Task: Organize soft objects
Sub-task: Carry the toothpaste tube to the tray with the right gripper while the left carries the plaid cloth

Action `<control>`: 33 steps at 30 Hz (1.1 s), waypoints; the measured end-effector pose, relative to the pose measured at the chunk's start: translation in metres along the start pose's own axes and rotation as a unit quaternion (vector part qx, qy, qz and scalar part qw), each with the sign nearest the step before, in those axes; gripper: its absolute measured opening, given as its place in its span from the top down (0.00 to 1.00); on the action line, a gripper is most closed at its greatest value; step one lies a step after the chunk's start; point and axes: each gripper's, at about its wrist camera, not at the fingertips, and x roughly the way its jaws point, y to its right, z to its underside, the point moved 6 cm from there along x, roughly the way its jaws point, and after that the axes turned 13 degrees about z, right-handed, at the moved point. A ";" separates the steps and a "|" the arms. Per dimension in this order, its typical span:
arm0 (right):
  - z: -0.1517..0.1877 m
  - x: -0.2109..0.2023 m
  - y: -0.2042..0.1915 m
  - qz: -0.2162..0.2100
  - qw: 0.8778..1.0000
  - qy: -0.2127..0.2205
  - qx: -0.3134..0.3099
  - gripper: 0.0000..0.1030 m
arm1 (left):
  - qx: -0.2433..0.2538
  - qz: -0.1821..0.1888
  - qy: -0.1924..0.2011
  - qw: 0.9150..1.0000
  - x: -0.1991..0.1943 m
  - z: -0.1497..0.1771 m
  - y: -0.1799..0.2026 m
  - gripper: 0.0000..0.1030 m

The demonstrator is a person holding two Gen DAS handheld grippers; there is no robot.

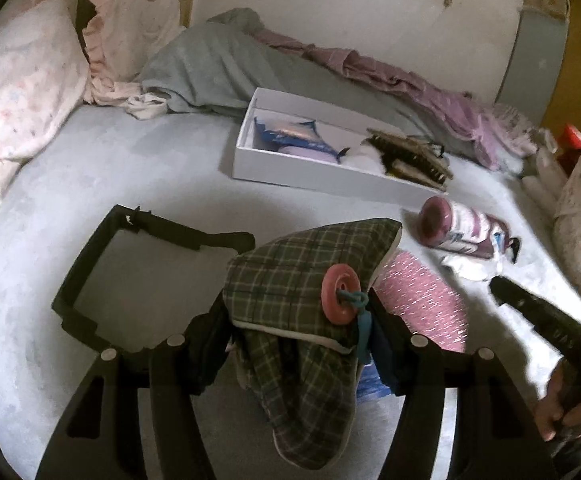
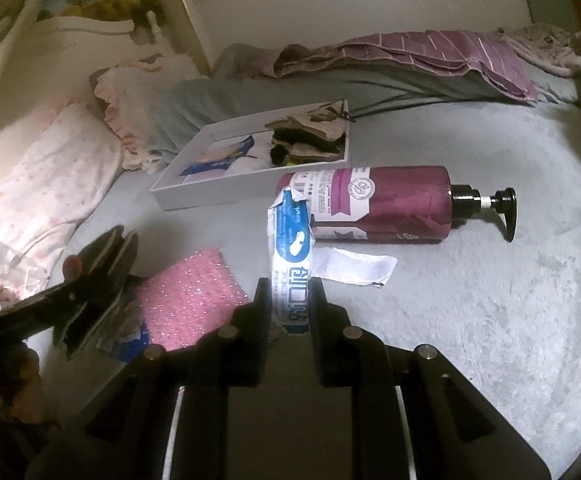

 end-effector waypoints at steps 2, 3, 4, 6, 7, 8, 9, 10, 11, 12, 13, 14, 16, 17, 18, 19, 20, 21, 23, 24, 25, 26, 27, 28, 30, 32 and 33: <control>0.001 0.000 0.002 0.000 1.000 -0.003 0.006 0.81 | 0.024 -0.026 -0.001 0.999 -0.001 0.001 0.004 0.37; 0.001 0.001 0.003 0.000 1.000 -0.005 0.009 0.81 | 0.036 -0.034 0.001 0.999 -0.001 0.002 0.008 0.37; 0.001 0.001 0.003 0.000 1.000 -0.006 0.010 0.81 | 0.046 -0.037 0.003 0.998 -0.002 0.002 0.011 0.36; 0.001 0.001 0.003 -0.001 1.000 -0.006 0.011 0.81 | 0.058 -0.038 0.004 0.998 -0.003 0.002 0.015 0.36; 0.001 0.001 0.003 -0.001 1.000 -0.006 0.010 0.81 | 0.063 -0.037 0.004 0.997 -0.003 0.003 0.017 0.36; 0.001 0.001 0.003 -0.001 1.000 -0.006 0.010 0.81 | 0.067 -0.037 0.004 0.997 -0.004 0.003 0.018 0.35; 0.001 0.001 0.003 -0.001 1.000 -0.006 0.009 0.81 | 0.069 -0.036 0.005 0.997 -0.004 0.002 0.019 0.35; 0.001 0.000 0.003 -0.002 1.000 -0.005 0.008 0.81 | 0.070 -0.034 0.005 0.997 -0.004 0.002 0.019 0.35; 0.002 0.000 0.003 -0.002 1.000 -0.005 0.008 0.81 | 0.069 -0.029 0.006 0.997 -0.004 0.002 0.020 0.35; 0.001 0.000 0.003 -0.002 1.000 -0.005 0.008 0.81 | 0.066 -0.022 0.008 0.998 -0.005 0.002 0.021 0.35; 0.001 0.001 0.003 -0.002 1.000 -0.006 0.008 0.81 | 0.061 -0.013 0.007 0.998 -0.005 0.001 0.022 0.36; 0.001 0.001 0.003 -0.002 1.000 -0.006 0.008 0.81 | 0.057 -0.005 0.007 0.998 -0.005 0.001 0.022 0.40; 0.001 0.001 0.003 -0.002 1.000 -0.006 0.008 0.81 | 0.044 0.017 0.001 0.999 -0.003 0.000 0.022 0.43; 0.001 0.001 0.002 -0.002 1.000 -0.006 0.007 0.81 | 0.039 0.020 -0.002 0.999 -0.001 0.000 0.022 0.43; 0.001 0.001 0.002 -0.002 1.000 -0.005 0.007 0.81 | 0.034 0.019 -0.006 0.999 0.001 0.000 0.020 0.44; 0.002 0.000 0.002 -0.003 1.000 -0.005 0.007 0.81 | 0.033 0.017 -0.007 0.999 0.002 0.001 0.020 0.44; 0.001 0.001 0.002 -0.004 1.000 -0.005 0.006 0.81 | 0.032 0.015 -0.007 0.999 0.002 0.001 0.019 0.44; 0.002 0.001 0.001 -0.005 1.000 -0.004 0.006 0.81 | 0.032 0.014 -0.007 0.999 0.002 0.000 0.019 0.44; 0.002 0.000 0.000 -0.007 1.000 -0.004 0.005 0.81 | 0.031 0.020 -0.003 0.999 0.000 -0.004 0.020 0.44; 0.001 0.000 -0.001 -0.009 1.000 -0.003 0.005 0.81 | 0.031 0.025 0.001 0.999 -0.003 -0.006 0.022 0.44; 0.001 0.000 -0.002 -0.011 1.000 -0.003 0.004 0.81 | 0.031 0.028 0.004 0.999 -0.005 -0.008 0.023 0.44; 0.000 0.000 -0.003 -0.012 1.000 -0.002 0.003 0.81 | 0.030 0.032 0.010 0.999 -0.008 -0.013 0.025 0.44; -0.002 0.000 -0.004 -0.013 1.000 -0.002 0.002 0.81 | 0.029 0.034 0.013 0.999 -0.010 -0.016 0.025 0.44; -0.003 -0.001 -0.006 -0.014 1.000 -0.001 0.001 0.81 | 0.028 0.034 0.015 0.999 -0.011 -0.019 0.026 0.44; -0.008 -0.003 -0.009 -0.021 1.000 -0.002 0.004 0.81 | 0.026 0.024 0.015 0.999 -0.010 -0.028 0.026 0.44; -0.015 -0.003 -0.011 -0.034 0.999 -0.006 0.015 0.81 | 0.027 0.009 0.014 1.000 -0.009 -0.034 0.025 0.44; -0.019 -0.003 -0.012 -0.044 0.999 -0.009 0.022 0.81 | 0.026 0.002 0.013 1.000 -0.008 -0.037 0.025 0.44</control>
